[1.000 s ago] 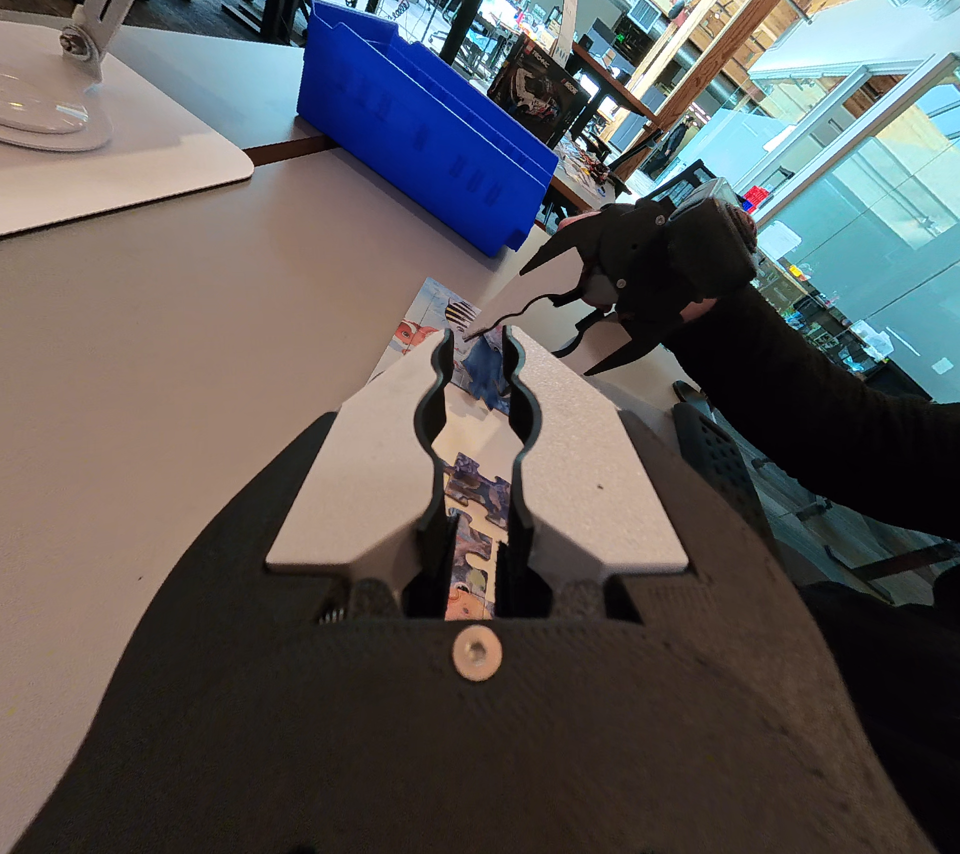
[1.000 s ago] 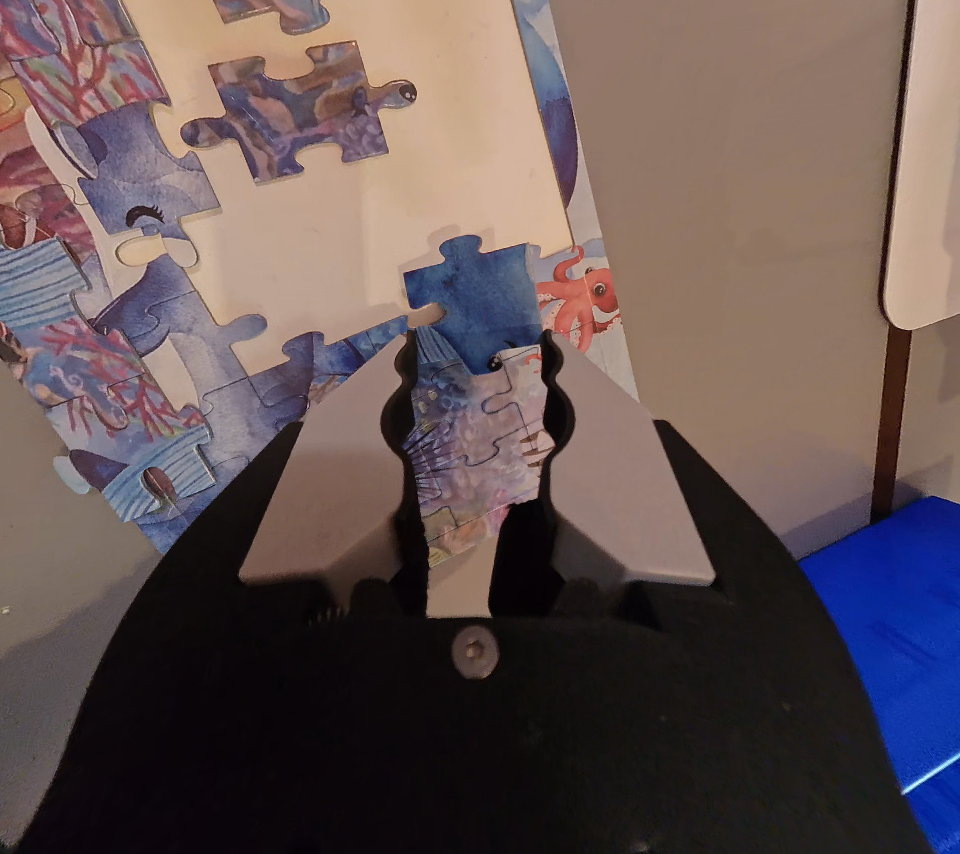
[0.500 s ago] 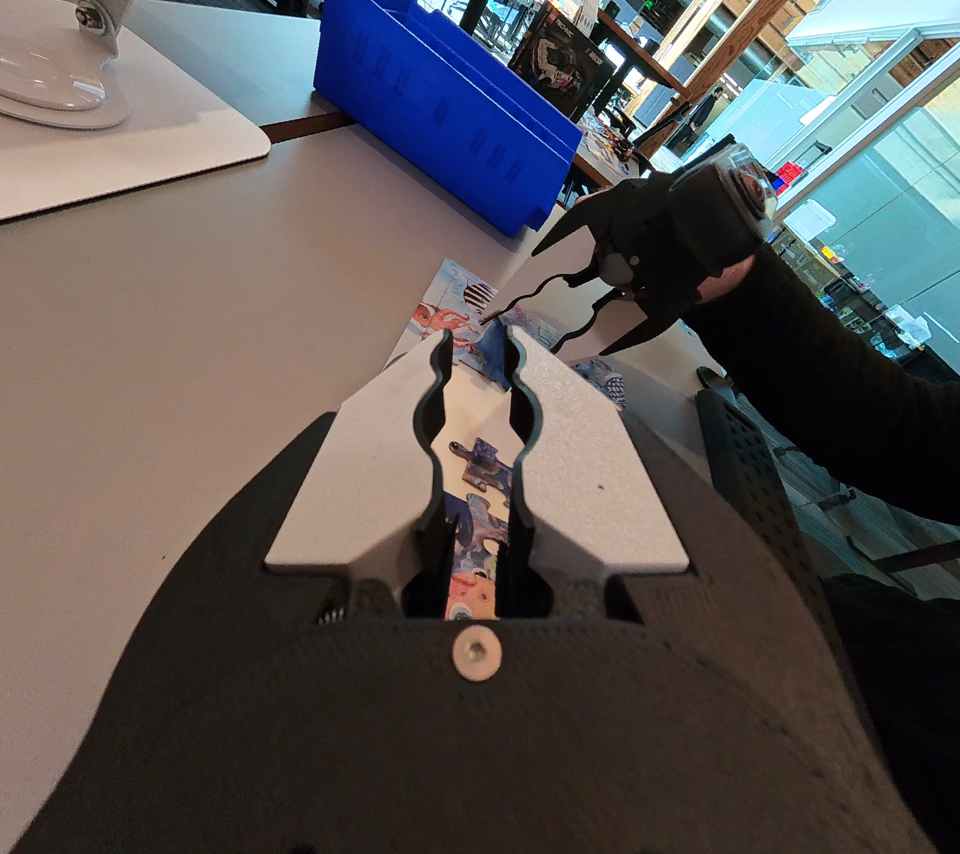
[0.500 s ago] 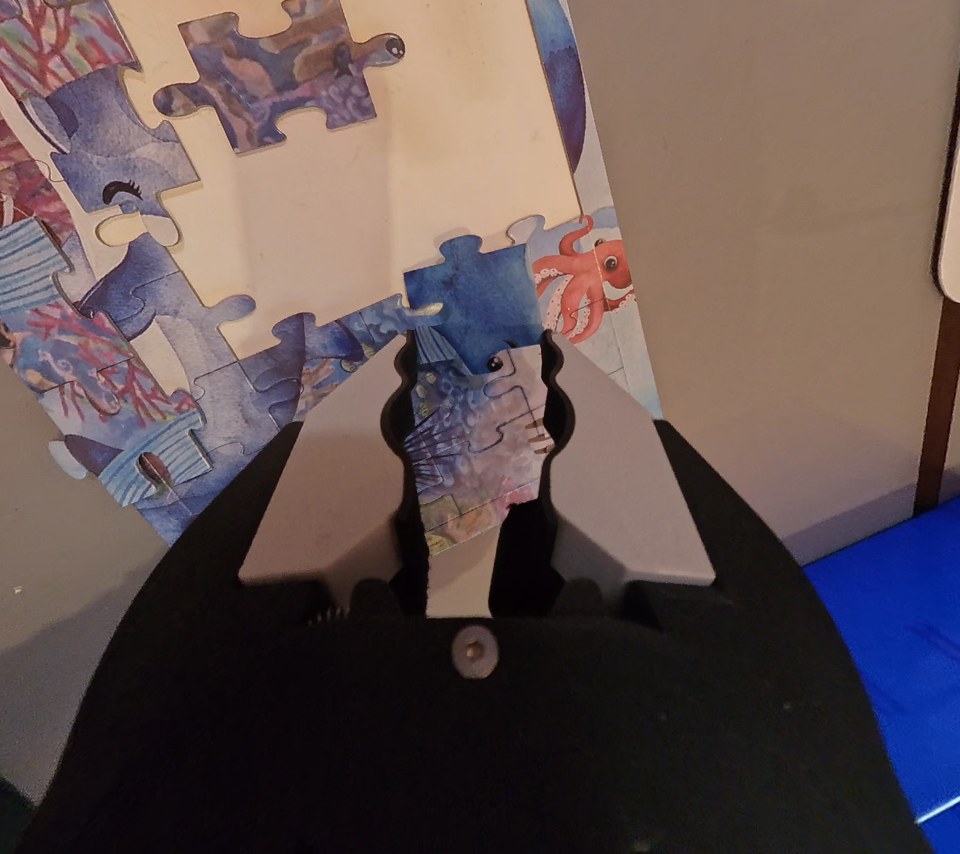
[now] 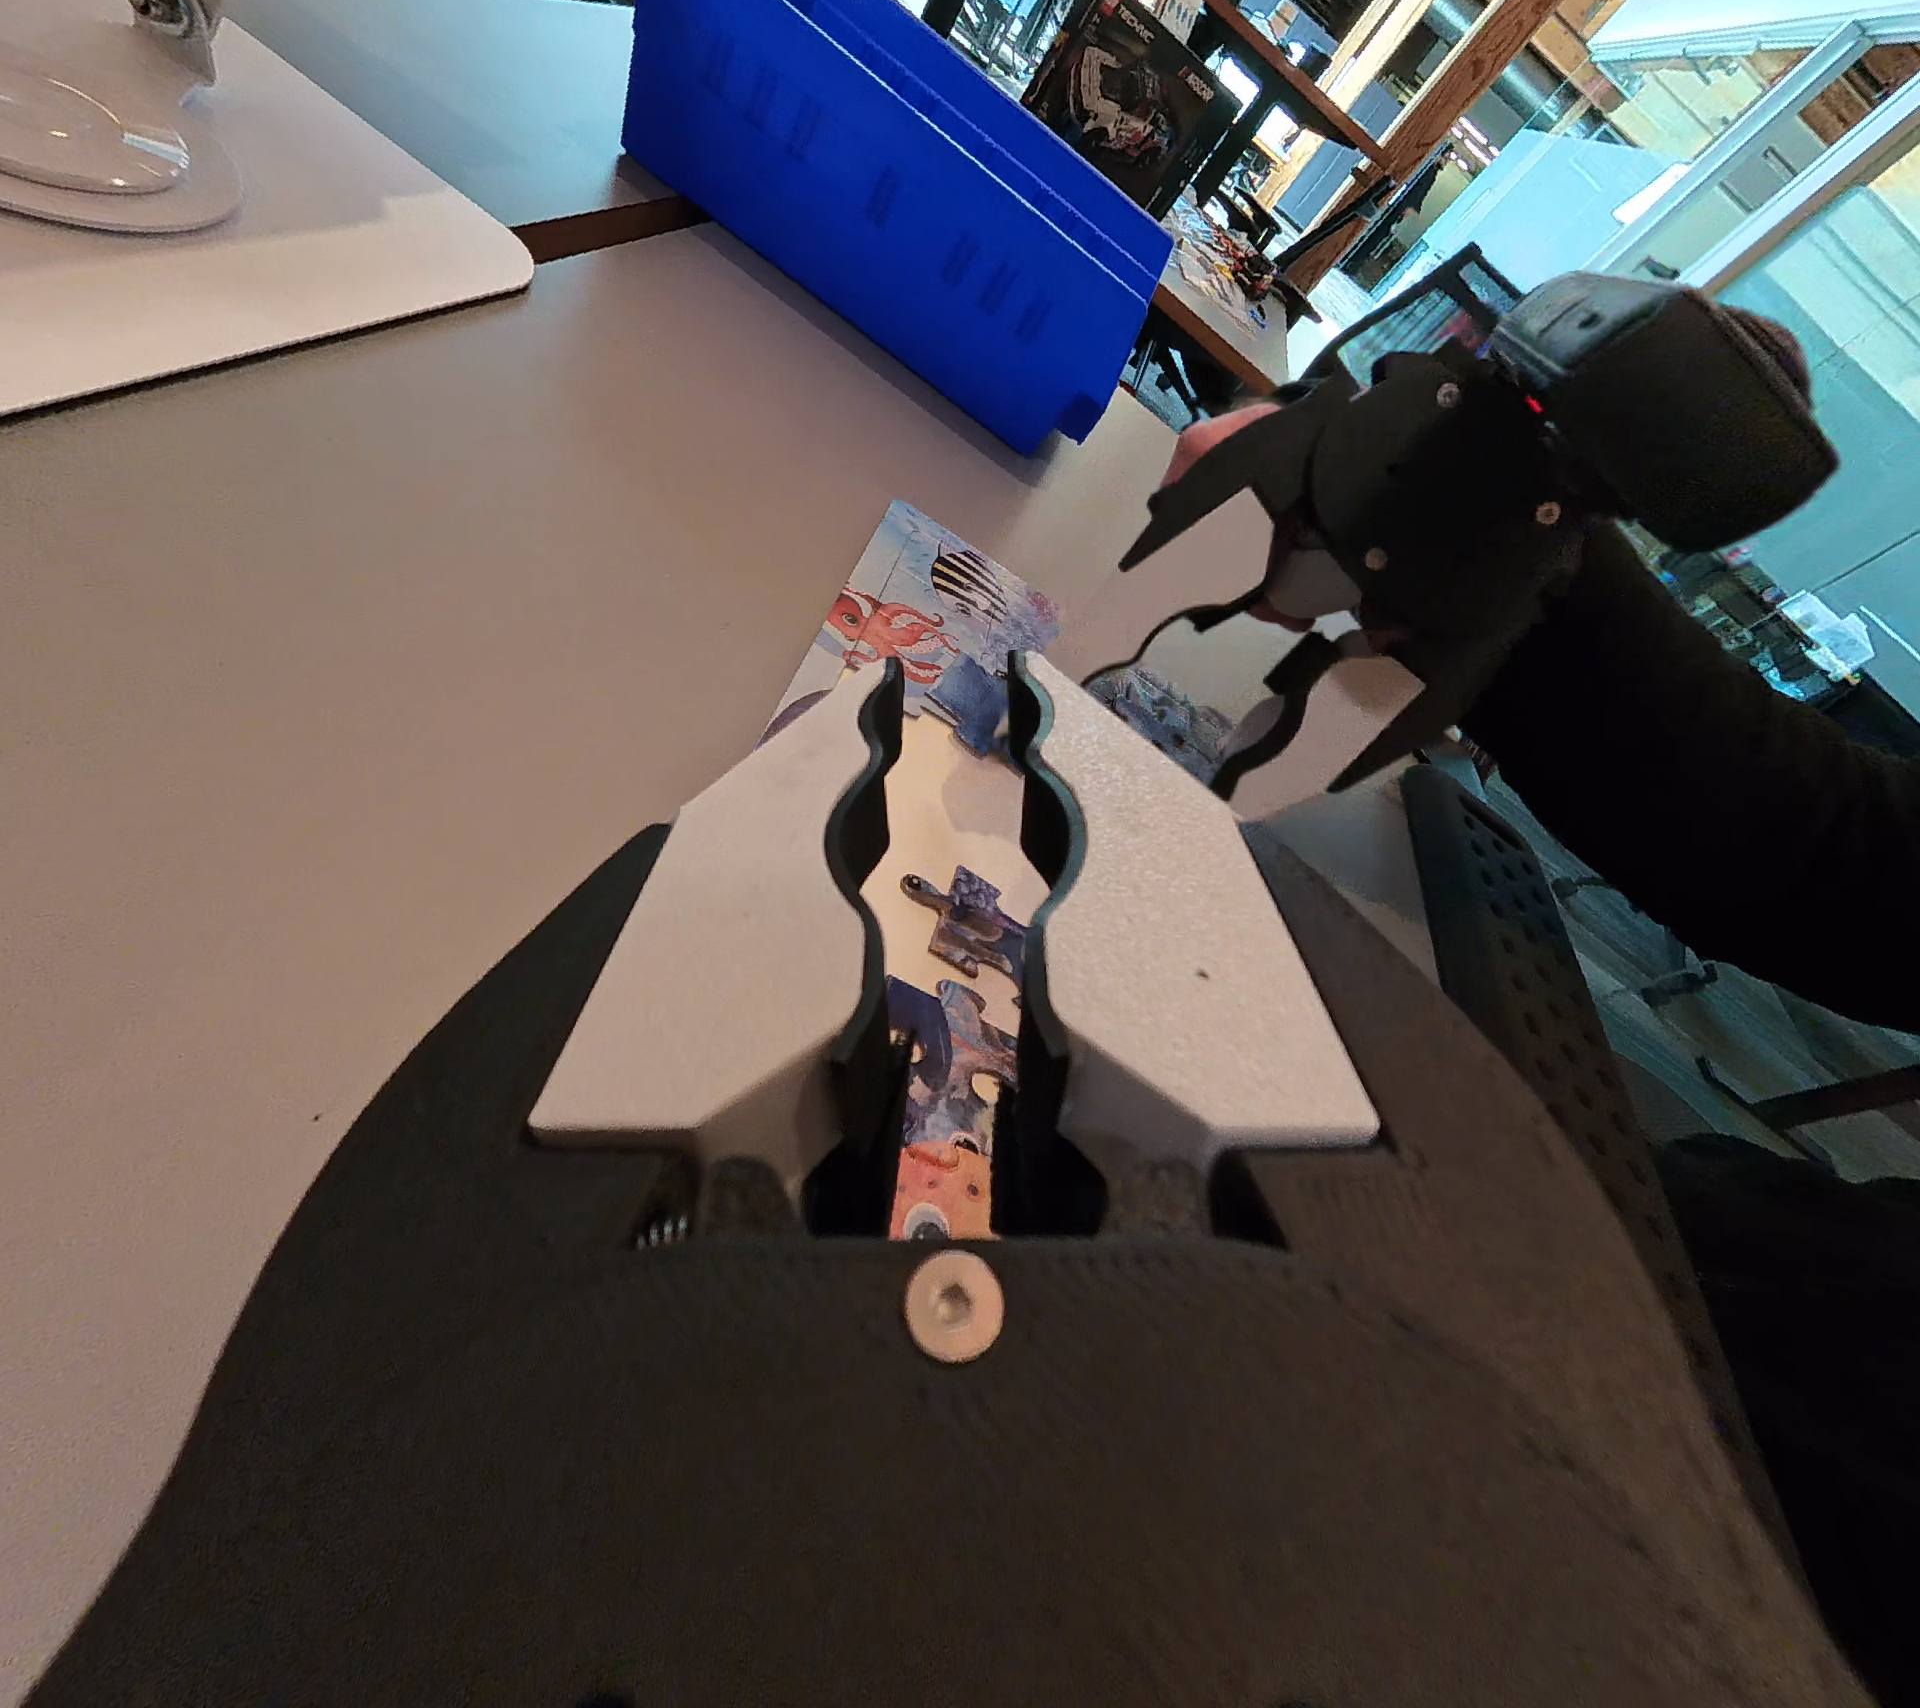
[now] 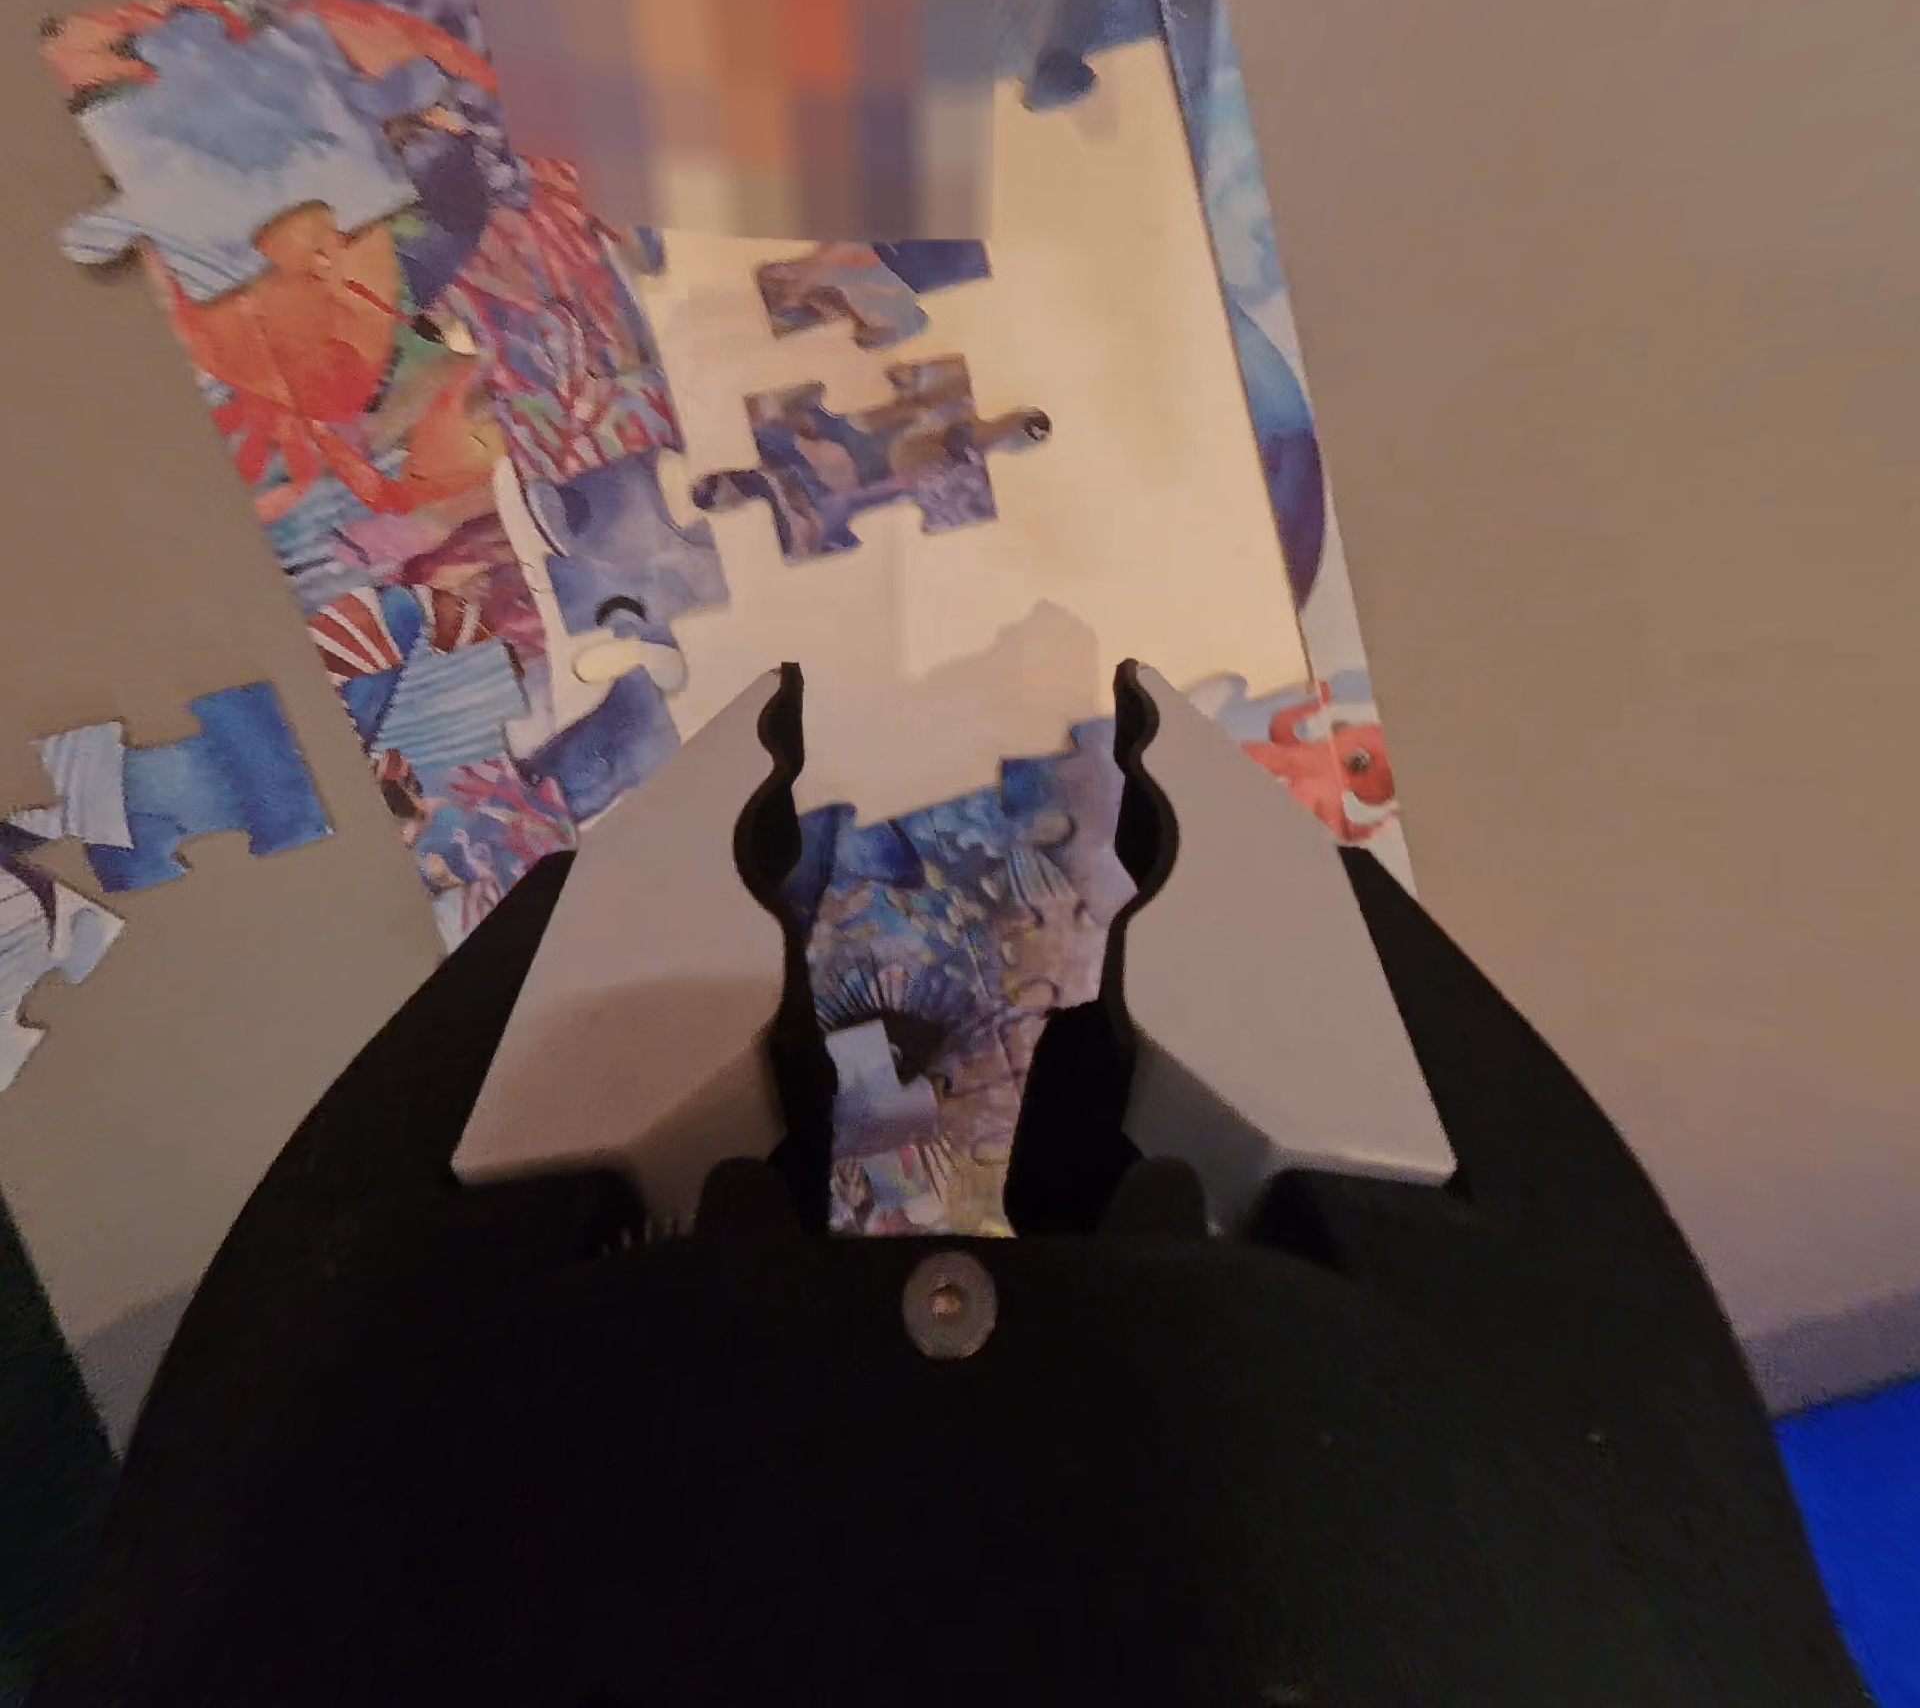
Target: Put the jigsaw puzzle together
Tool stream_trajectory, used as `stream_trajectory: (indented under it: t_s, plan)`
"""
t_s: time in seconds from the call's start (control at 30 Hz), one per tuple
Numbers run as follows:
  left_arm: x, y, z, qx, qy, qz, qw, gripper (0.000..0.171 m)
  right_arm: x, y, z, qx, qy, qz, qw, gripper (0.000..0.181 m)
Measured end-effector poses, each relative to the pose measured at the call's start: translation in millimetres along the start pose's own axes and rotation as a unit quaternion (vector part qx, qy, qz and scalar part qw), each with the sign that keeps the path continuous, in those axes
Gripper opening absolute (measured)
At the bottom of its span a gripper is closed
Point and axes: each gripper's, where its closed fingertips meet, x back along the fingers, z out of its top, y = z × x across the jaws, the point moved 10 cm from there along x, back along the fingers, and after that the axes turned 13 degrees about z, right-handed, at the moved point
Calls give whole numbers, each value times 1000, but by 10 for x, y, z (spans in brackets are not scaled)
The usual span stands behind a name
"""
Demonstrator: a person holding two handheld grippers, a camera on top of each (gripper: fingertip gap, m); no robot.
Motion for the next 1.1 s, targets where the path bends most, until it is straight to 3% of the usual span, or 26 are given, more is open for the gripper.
stream_trajectory:
  t_s: [0.37, 1.1]
  plan:
    - [28, -12, 15, 1, 5, -1, 1000, 18, -335, 49, 163, 10, 5, 61, 998, 50]
    - [39, -14, 17, 1, 7, -2, 1000, 18, -316, 89, 267, 40, -3, 53, 998, 45]
